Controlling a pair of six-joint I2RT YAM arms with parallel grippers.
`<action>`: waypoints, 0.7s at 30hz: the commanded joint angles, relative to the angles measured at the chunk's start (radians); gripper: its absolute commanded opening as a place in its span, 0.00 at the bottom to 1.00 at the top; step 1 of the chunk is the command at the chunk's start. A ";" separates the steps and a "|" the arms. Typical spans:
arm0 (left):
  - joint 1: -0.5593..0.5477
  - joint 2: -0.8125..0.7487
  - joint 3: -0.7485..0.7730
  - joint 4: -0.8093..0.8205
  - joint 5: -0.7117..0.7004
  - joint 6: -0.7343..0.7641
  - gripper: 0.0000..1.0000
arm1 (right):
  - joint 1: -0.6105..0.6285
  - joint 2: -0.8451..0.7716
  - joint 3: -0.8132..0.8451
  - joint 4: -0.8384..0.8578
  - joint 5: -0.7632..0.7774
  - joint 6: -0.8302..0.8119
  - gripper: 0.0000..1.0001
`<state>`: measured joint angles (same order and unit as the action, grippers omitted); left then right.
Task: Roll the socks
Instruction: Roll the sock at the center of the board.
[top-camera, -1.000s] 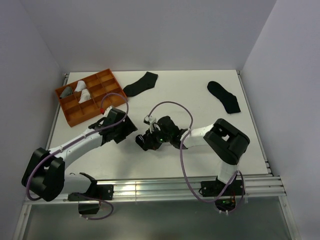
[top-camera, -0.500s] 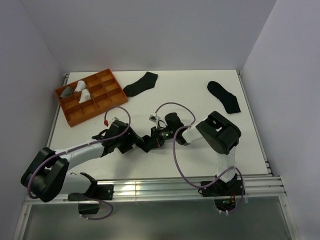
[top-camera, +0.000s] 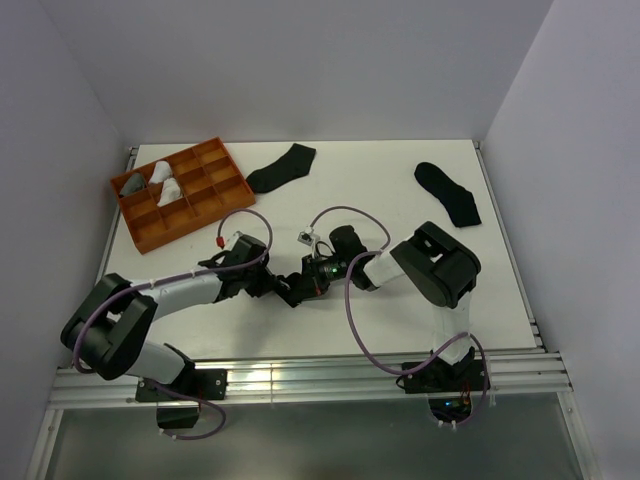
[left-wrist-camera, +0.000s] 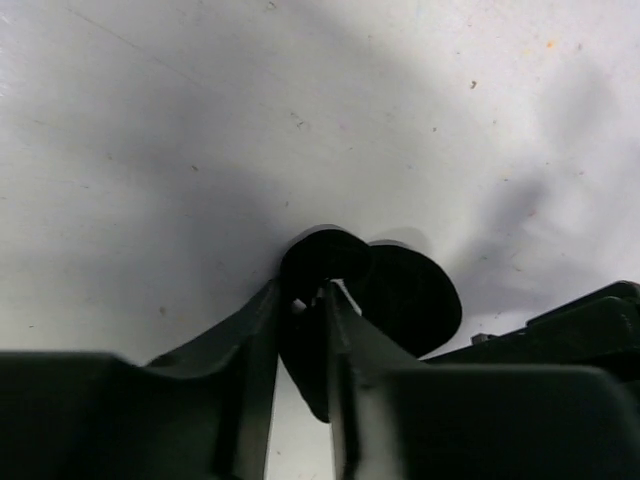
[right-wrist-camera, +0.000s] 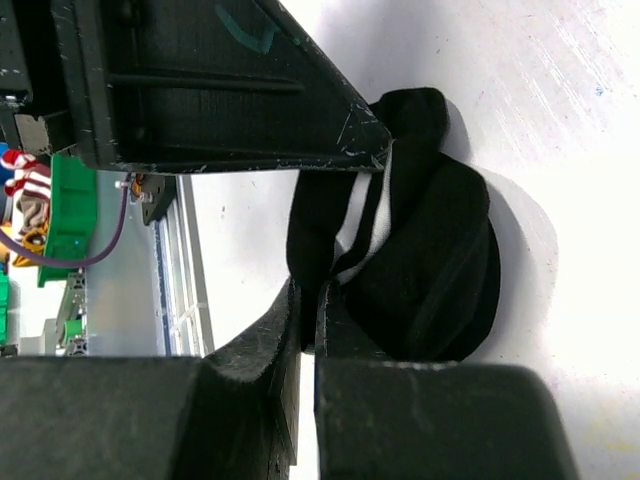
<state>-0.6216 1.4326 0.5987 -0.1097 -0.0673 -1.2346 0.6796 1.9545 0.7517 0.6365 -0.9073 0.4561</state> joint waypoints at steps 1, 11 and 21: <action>-0.013 0.026 0.033 -0.140 -0.060 0.033 0.25 | -0.005 -0.015 0.018 -0.037 0.019 -0.019 0.01; -0.043 0.141 0.251 -0.379 -0.108 0.155 0.18 | 0.064 -0.278 -0.021 -0.219 0.376 -0.181 0.38; -0.047 0.269 0.421 -0.527 -0.075 0.253 0.19 | 0.351 -0.448 -0.063 -0.282 0.999 -0.373 0.47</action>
<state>-0.6640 1.6672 0.9829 -0.5423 -0.1284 -1.0336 0.9707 1.5139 0.7147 0.3801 -0.1844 0.1665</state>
